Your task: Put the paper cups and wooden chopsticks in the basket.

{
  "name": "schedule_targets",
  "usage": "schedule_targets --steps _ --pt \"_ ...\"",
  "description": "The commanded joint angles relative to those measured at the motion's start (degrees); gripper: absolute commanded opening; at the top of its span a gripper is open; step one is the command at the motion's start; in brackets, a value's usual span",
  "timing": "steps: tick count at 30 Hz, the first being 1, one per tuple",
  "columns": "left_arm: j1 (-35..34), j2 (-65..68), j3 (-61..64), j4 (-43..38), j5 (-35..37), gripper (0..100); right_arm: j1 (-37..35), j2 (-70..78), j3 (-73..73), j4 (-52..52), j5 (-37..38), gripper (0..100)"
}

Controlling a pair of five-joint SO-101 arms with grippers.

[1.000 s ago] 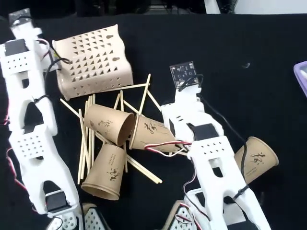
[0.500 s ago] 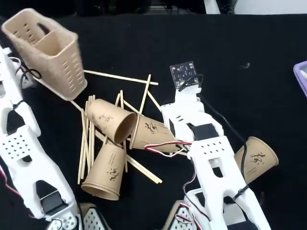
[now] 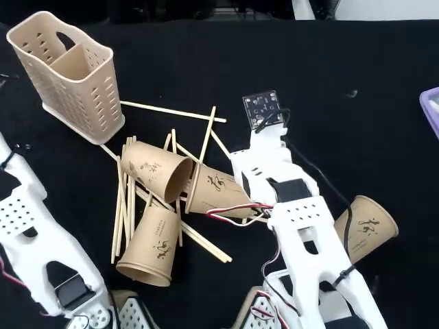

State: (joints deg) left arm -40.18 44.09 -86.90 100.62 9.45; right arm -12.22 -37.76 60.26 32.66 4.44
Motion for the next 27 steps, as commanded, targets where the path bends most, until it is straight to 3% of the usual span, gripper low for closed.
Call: schedule_targets --steps 1,11,23,27 --pt "5.1 -8.1 -0.4 0.4 2.8 27 -0.8 0.1 0.0 -2.9 -0.4 9.6" --pt "18.2 -22.9 17.2 0.0 7.0 27 -0.8 0.0 0.0 -2.9 -0.4 9.6" --pt "19.4 -16.4 23.8 0.0 11.0 26 -0.8 0.0 0.0 -2.9 -0.4 9.6" --pt "21.3 -16.2 23.6 -0.1 10.7 14 -0.6 0.0 0.0 -2.9 -0.4 9.6"
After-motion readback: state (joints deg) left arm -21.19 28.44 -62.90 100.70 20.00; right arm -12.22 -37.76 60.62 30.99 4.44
